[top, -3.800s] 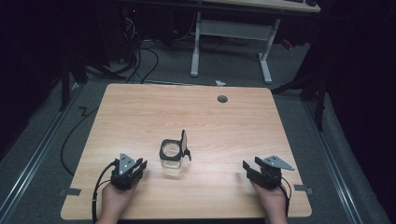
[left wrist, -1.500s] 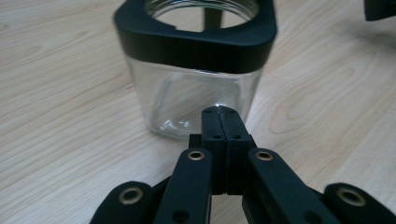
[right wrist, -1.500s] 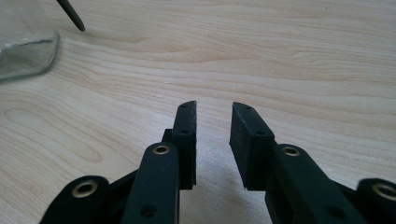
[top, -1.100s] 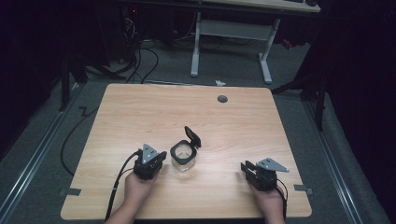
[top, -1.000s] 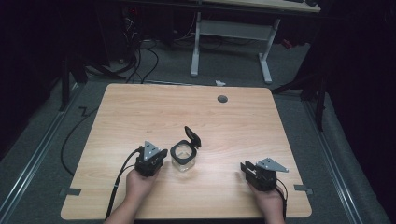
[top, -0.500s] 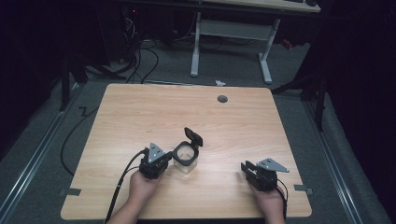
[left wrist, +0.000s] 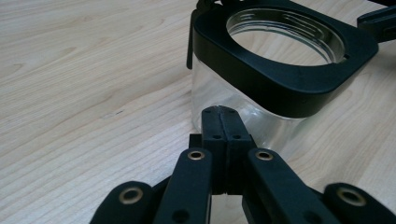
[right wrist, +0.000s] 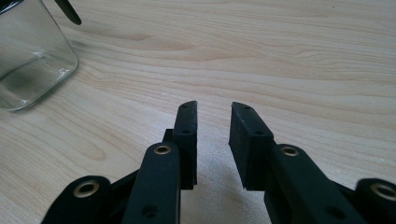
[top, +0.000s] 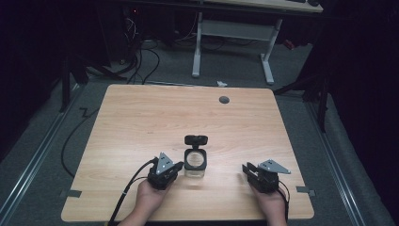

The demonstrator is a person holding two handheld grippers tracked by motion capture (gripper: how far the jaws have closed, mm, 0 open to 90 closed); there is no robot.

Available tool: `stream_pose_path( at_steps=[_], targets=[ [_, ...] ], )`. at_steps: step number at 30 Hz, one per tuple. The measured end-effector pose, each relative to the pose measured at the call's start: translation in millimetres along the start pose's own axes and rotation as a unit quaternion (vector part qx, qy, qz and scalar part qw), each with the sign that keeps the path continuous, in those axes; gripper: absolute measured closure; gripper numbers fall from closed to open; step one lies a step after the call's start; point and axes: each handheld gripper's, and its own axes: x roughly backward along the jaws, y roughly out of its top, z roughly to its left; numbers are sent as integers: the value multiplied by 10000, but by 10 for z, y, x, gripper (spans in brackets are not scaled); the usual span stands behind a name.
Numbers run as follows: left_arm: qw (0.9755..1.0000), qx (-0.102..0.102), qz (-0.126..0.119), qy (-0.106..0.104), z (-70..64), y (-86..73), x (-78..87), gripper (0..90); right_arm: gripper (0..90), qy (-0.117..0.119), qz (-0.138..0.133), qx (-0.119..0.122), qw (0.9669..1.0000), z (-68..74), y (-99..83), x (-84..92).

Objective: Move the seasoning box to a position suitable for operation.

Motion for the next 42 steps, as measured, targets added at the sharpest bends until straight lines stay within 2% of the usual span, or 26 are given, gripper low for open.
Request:
stream_pose_path(
  at_steps=[5,10,12,13,15,16,19,21,24,25,28,29,32,37,42],
  targets=[
    [10000,8,-55,-7,-13,11,38,900,727,-3,-14,8,10000,3,0,0],
    [9999,-21,-114,15,-1,13,166,868,739,68,-11,-1,10000,22,4,-3],
    [10000,31,-84,-8,-2,-20,229,868,760,102,-58,15,9999,51,13,-3],
    [9999,85,-90,-52,-18,-71,279,869,798,136,-99,60,9998,92,27,-3],
    [9999,105,-77,-82,-30,-105,299,872,821,143,-107,63,9998,113,33,-4],
    [9998,123,-4,-143,-49,-142,310,883,884,195,-164,142,9996,188,64,-9],
    [9997,94,68,-235,-92,-176,304,900,900,231,-232,177,9993,262,99,-18],
    [9993,37,139,-340,-138,-200,283,900,900,252,-285,284,9989,389,194,-85],
    [9989,89,151,-443,-186,-203,242,900,900,249,-292,303,9988,443,255,-131],
    [9986,60,154,-506,-215,-210,216,900,900,274,-333,275,9987,482,338,-185],
    [9985,53,163,-522,-231,-229,184,900,900,278,-395,310,9984,532,488,-264],
    [9985,53,163,-522,-231,-229,184,900,900,278,-395,310,9984,532,488,-264],
    [9985,51,149,-517,-228,-249,162,899,900,328,-507,320,9977,581,686,-344],
    [9988,-94,142,-455,-239,-288,150,889,900,420,-615,287,9968,613,872,-427],
    [9988,-46,165,-460,-239,-294,147,890,900,497,-735,262,9957,652,1032,-483]
  ],
)
